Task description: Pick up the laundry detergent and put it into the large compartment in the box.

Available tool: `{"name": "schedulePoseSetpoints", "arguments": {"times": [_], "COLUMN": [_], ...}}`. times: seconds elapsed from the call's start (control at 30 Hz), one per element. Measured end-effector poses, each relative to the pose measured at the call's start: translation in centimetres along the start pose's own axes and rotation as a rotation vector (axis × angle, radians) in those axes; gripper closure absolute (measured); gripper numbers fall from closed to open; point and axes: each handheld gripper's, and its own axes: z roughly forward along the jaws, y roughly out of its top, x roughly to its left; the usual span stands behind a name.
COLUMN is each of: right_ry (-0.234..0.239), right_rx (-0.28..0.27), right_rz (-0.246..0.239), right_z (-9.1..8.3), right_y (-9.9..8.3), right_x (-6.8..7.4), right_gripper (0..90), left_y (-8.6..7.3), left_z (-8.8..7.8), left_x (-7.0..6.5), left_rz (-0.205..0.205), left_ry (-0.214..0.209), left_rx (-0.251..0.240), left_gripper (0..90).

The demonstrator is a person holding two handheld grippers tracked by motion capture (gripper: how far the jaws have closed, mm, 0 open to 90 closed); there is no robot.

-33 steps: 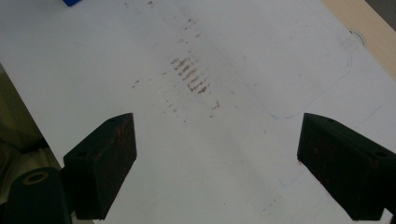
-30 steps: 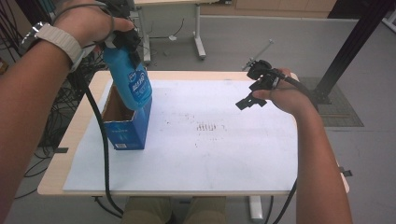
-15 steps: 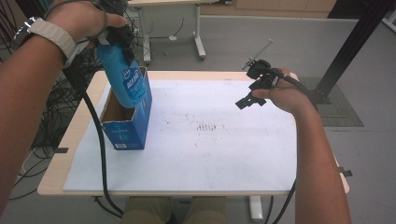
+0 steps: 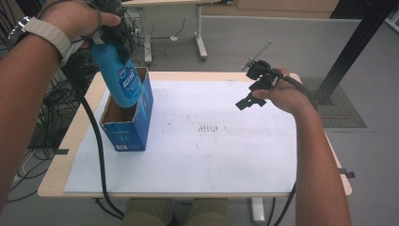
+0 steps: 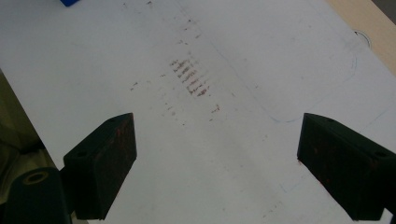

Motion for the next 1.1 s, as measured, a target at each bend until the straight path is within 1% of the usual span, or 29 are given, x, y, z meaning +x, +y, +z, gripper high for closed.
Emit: {"name": "schedulePoseSetpoints", "arguments": {"times": [0.2, 0.3, 0.43, 0.6, 0.8, 1.1], "right_ry": [-0.002, -0.001, 0.000, 0.006, 0.012, 0.011], "right_rx": [0.001, 0.005, 0.010, 0.014, 0.019, 0.020], "right_rz": [0.000, 0.005, 0.000, -0.008, -0.005, -0.003], "right_z": [0.0, 0.1, 0.3, 0.6, 0.9, 1.0], "right_y": [-0.2, -0.2, -0.2, 0.1, 0.2, 0.2], "right_x": [-0.2, -0.2, -0.3, -0.2, -0.3, -0.5], "right_gripper": [11.7, 11.7, 11.7, 11.7, 11.7, 11.7], "left_y": [0.1, 0.2, 0.2, 0.2, 0.3, 0.5], "left_z": [0.0, 0.1, 0.2, 0.4, 0.6, 1.4], "left_x": [0.7, 0.9, 1.4, 1.7, 2.5, 3.2], "left_rz": [-0.021, -0.023, -0.037, -0.057, -0.074, -0.094], "left_ry": [-0.004, -0.002, -0.009, 0.006, -0.001, 0.013], "left_rx": [-0.005, -0.005, -0.006, -0.009, -0.015, -0.022], "left_gripper": [38.3, 38.3, 38.3, 38.3, 38.3, 38.3]}}
